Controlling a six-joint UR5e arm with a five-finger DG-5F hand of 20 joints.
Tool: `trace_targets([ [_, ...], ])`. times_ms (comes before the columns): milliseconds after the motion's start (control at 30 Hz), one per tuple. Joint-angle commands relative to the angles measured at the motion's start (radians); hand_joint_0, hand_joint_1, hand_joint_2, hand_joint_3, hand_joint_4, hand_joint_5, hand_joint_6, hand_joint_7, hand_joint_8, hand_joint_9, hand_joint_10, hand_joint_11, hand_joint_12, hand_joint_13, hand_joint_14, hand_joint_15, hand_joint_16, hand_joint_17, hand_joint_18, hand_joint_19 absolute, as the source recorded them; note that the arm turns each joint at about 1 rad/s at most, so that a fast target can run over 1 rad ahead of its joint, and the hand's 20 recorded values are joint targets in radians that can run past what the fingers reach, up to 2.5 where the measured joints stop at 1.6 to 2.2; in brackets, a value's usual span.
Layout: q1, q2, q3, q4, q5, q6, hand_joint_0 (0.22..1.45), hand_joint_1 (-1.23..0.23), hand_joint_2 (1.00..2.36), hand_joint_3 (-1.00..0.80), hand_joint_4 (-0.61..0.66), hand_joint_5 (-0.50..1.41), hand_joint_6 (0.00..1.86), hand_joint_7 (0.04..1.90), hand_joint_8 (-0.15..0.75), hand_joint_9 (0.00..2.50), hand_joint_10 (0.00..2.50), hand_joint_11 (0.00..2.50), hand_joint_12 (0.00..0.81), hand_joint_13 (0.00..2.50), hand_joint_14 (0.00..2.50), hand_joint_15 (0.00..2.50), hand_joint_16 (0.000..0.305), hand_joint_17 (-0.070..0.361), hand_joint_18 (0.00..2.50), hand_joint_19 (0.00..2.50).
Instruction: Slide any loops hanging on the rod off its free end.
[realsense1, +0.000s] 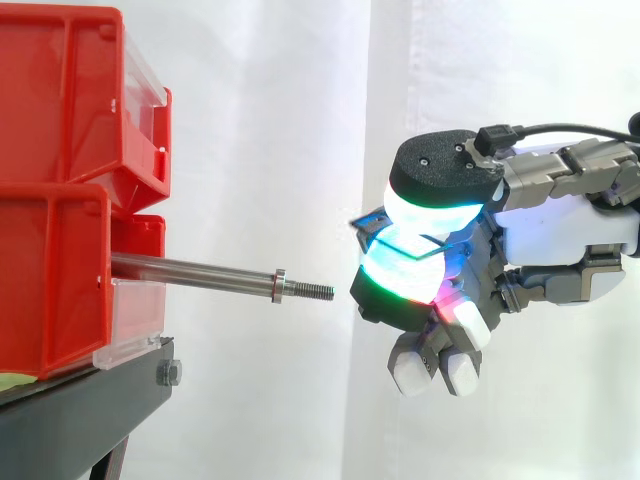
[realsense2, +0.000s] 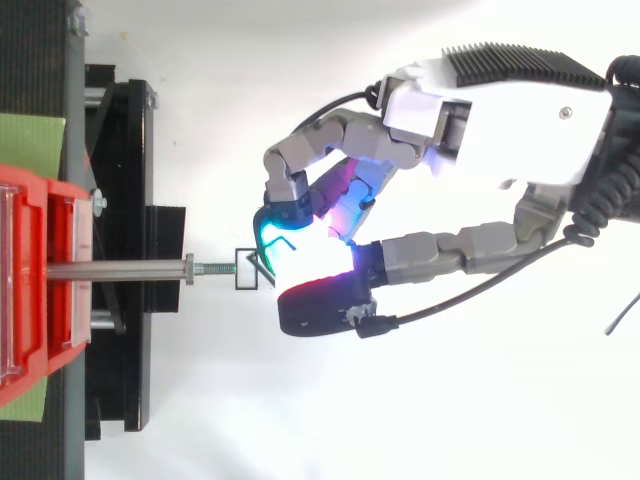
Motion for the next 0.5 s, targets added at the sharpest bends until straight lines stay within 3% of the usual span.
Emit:
trace_targets([
  [0,0.0,0.0,0.0,0.0,0.0,0.0,0.59,-0.74,1.02,0.09,0.09,-0.14,0.89,1.26,0.406,1.2,0.01,0.57,0.431,0.93,0.01,0.24,0.072,0.162,1.02,0.41],
  [367,-0.002,0.0,0.0,-0.004,-0.003,0.011,0.6,-0.76,1.02,0.11,0.01,-0.14,0.89,1.28,0.397,1.2,0.01,0.57,0.422,0.92,0.01,0.25,0.07,0.159,1.01,0.41],
  [467,-0.006,0.001,0.0,-0.03,-0.003,0.025,0.6,-0.77,1.02,0.11,-0.03,-0.14,0.89,1.29,0.397,1.19,0.01,0.57,0.416,0.92,0.01,0.25,0.07,0.158,1.01,0.42],
])
